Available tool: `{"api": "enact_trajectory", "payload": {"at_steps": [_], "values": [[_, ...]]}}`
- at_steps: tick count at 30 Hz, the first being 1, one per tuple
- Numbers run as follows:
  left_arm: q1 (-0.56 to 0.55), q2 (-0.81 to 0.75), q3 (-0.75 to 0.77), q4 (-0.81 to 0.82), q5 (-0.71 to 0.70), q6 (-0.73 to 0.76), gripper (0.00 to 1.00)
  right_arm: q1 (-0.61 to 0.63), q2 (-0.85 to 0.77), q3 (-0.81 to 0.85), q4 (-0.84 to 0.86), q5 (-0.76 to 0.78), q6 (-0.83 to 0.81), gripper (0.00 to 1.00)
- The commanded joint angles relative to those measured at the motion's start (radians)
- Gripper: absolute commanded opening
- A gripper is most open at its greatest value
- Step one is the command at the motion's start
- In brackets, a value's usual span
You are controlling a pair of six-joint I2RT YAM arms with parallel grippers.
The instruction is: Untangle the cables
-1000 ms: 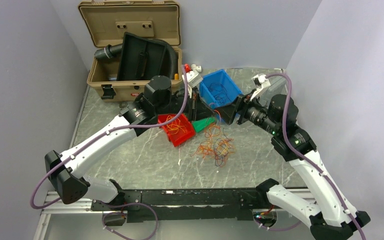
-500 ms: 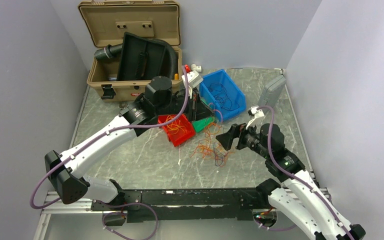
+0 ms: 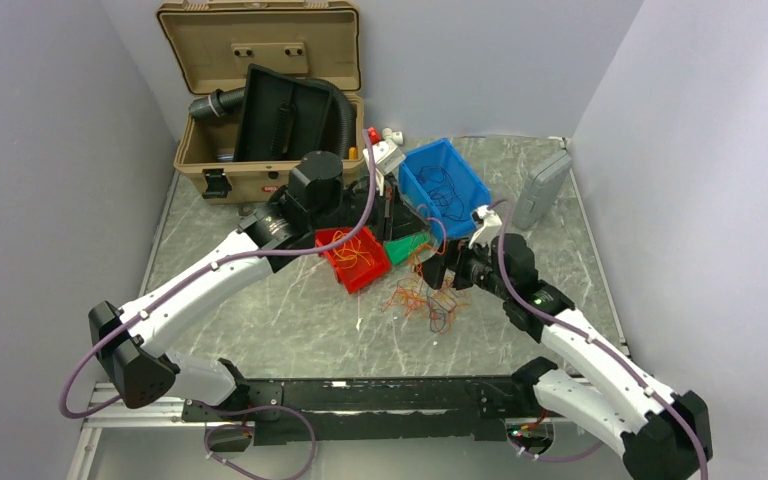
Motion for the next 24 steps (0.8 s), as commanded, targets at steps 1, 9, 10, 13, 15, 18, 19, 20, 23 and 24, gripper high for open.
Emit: {"api": "enact_trajectory", "payload": {"at_steps": [1,9,10,13,15,18,19,20,23,24], "values": [[0.001,-0.035,0.049,0.058,0.029,-0.013,0.00,0.006,0.071,-0.038,0.111,0.036,0.070,0.91],[0.000,-0.126,0.101,-0.006,-0.074,0.037,0.00,-0.011,0.158,-0.132,-0.031,0.427,0.262,0.52],[0.003,-0.143,0.108,-0.030,-0.106,0.050,0.00,-0.023,0.148,-0.142,-0.061,0.467,0.297,0.48],[0.008,-0.193,0.134,-0.085,-0.182,0.083,0.00,-0.073,0.083,-0.172,-0.146,0.555,0.377,0.42],[0.014,-0.221,0.145,-0.112,-0.221,0.104,0.00,-0.100,0.021,-0.185,-0.211,0.625,0.433,0.34],[0.024,-0.261,0.154,-0.146,-0.289,0.124,0.00,-0.136,-0.069,-0.188,-0.308,0.724,0.496,0.21],[0.027,-0.272,0.157,-0.157,-0.318,0.130,0.00,-0.148,-0.099,-0.182,-0.347,0.758,0.521,0.18],[0.033,-0.287,0.159,-0.167,-0.339,0.135,0.00,-0.157,-0.117,-0.174,-0.384,0.788,0.534,0.17],[0.058,-0.305,0.159,-0.181,-0.349,0.141,0.00,-0.163,-0.153,-0.134,-0.473,0.870,0.551,0.22],[0.065,-0.305,0.159,-0.186,-0.343,0.140,0.00,-0.164,-0.161,-0.117,-0.508,0.902,0.564,0.23]]}}
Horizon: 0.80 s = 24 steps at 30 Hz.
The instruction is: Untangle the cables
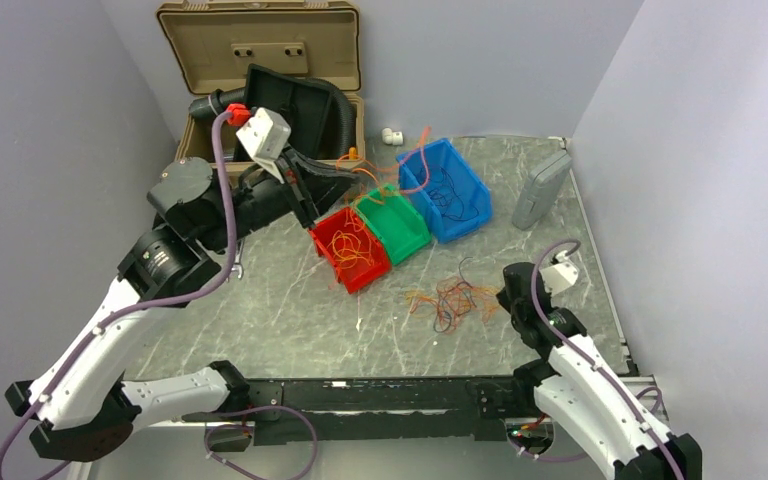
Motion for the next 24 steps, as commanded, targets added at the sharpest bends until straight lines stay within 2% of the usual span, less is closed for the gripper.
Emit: {"api": "enact_trajectory", "payload": {"at_steps": [1,2,4,5,6,7,13,17,24], "values": [[0.031,-0.001,0.024,-0.043,-0.058,0.030,0.00,-0.006,-0.037,0.087,-0.209,0.222,0.102,0.24],[0.034,0.000,0.021,-0.046,-0.058,0.029,0.00,-0.008,-0.043,0.102,-0.237,0.253,0.115,0.27],[0.041,0.005,0.011,-0.041,-0.059,0.027,0.00,-0.006,-0.051,0.128,-0.240,0.273,0.070,0.62],[0.043,0.012,0.009,-0.040,-0.060,0.025,0.00,-0.006,-0.050,0.145,-0.245,0.278,0.056,0.75],[0.045,0.021,0.008,-0.042,-0.062,0.023,0.00,-0.006,-0.046,0.163,-0.255,0.277,0.042,0.83],[0.049,0.034,0.010,-0.047,-0.064,0.023,0.00,-0.007,-0.041,0.180,-0.253,0.272,0.016,0.87],[0.057,0.125,0.032,-0.088,-0.110,0.010,0.00,-0.005,-0.024,0.268,-0.241,0.229,-0.141,0.95],[0.064,0.189,0.028,-0.079,-0.135,-0.010,0.00,-0.004,-0.056,0.274,-0.189,0.153,-0.250,0.97],[0.075,0.320,0.066,-0.056,-0.116,-0.051,0.00,-0.006,-0.144,0.248,-0.136,0.086,-0.303,0.97]]}}
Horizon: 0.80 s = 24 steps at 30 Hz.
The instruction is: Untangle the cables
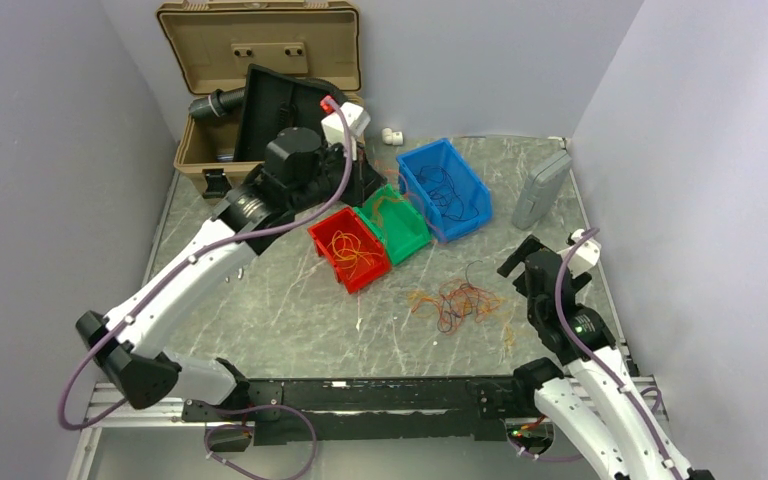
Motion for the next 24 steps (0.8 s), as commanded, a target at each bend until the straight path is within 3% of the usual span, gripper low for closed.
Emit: {"api": "enact_trajectory", "payload": {"at_steps": [1,17,24], "values": [[0.007,0.074,0.069,0.042,0.003,-0.038,0.00,-0.002,-0.048,0.007,0.066,-0.046,-0.073,0.97],[0.087,0.307,0.131,0.081,0.017,-0.226,0.00,-0.003,-0.070,0.031,0.063,-0.057,-0.083,0.97],[0.153,0.442,0.191,0.103,0.095,-0.342,0.00,-0.003,-0.074,0.036,0.060,-0.054,-0.083,0.97]]}}
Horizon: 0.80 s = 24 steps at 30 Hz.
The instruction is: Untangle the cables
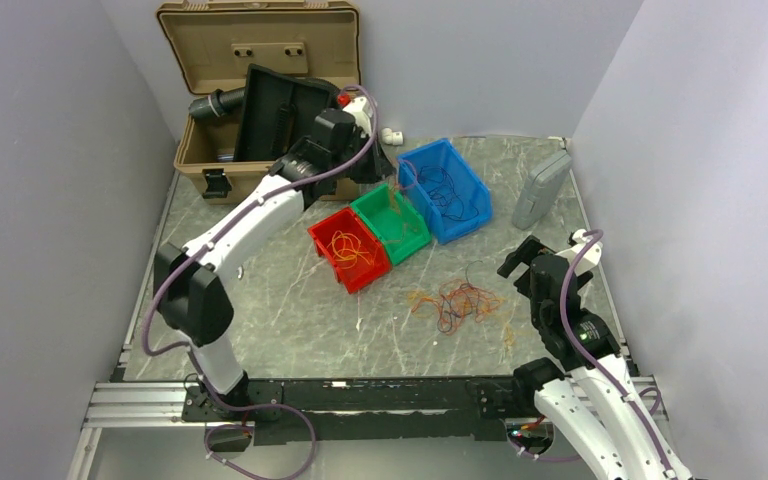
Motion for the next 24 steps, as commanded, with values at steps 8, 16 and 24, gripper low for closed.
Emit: {"api": "enact_trajectory", "payload": {"at_steps": [8,16,24], "values": [[0.046,0.174,0.179,0.038,0.052,-0.178,0.00,-0.002,-0.011,0.036,0.035,-0.002,-0.016,0.98],[0.046,0.235,0.284,0.032,0.017,-0.252,0.00,-0.001,0.002,0.040,0.045,-0.006,-0.021,0.98],[0.050,0.257,0.299,0.023,-0.040,-0.243,0.00,-0.002,0.004,0.056,0.043,-0.013,-0.022,0.98]]}}
